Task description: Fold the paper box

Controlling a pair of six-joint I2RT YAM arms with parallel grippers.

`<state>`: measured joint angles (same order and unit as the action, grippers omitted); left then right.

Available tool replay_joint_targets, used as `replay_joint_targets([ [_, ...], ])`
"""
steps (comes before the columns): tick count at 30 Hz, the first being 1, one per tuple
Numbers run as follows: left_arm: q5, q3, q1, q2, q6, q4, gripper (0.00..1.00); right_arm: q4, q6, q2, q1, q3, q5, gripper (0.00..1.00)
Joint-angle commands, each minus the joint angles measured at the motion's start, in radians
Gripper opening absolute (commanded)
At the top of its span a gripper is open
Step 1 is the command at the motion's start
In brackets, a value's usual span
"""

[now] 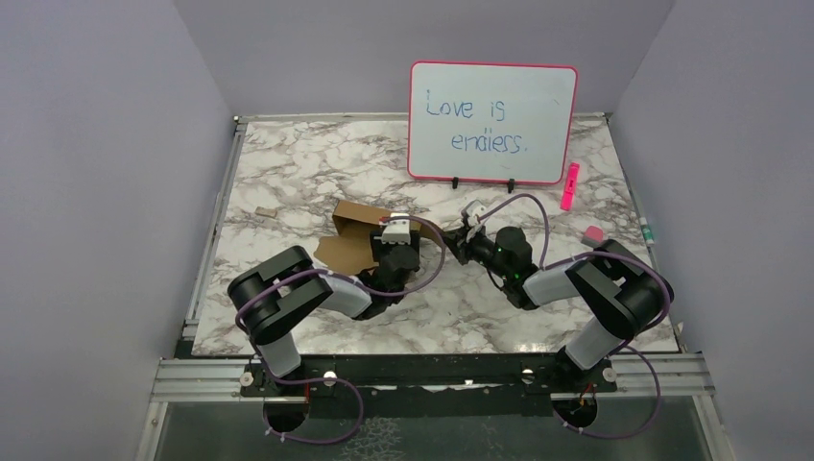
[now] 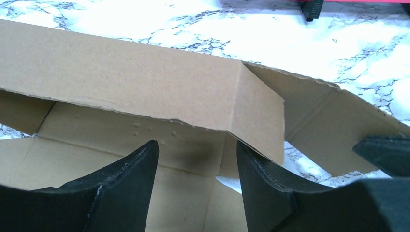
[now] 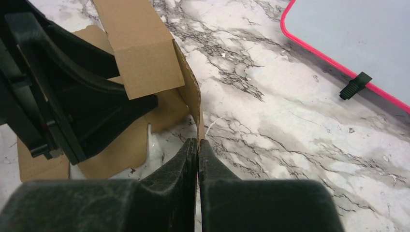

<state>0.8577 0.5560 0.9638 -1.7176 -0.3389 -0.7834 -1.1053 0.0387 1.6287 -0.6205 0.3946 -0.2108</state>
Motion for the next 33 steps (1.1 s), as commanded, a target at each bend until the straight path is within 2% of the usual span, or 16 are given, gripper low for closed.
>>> replay_joint_targets([
  [1,-0.083,-0.025,-0.037,0.027,-0.038,-0.011,0.61,0.013,-0.005,-0.018,-0.004,0.009,-0.055,0.09],
  [8,-0.154,-0.044,-0.057,0.003,-0.085,-0.003,0.62,0.013,-0.016,-0.032,-0.005,0.008,-0.048,0.1],
  [15,-0.253,-0.053,-0.045,0.072,-0.03,-0.003,0.78,0.023,-0.02,-0.022,-0.004,0.022,-0.063,0.1],
  [22,-0.259,-0.027,-0.035,0.006,0.022,-0.001,0.84,0.019,-0.021,-0.01,-0.005,0.024,-0.064,0.1],
  [28,-0.176,0.015,-0.038,-0.051,0.026,0.052,0.83,0.019,-0.019,-0.01,-0.004,0.023,-0.067,0.1],
  [33,-0.163,0.001,-0.06,-0.019,0.008,0.062,0.74,0.019,-0.018,-0.006,-0.005,0.023,-0.067,0.1],
])
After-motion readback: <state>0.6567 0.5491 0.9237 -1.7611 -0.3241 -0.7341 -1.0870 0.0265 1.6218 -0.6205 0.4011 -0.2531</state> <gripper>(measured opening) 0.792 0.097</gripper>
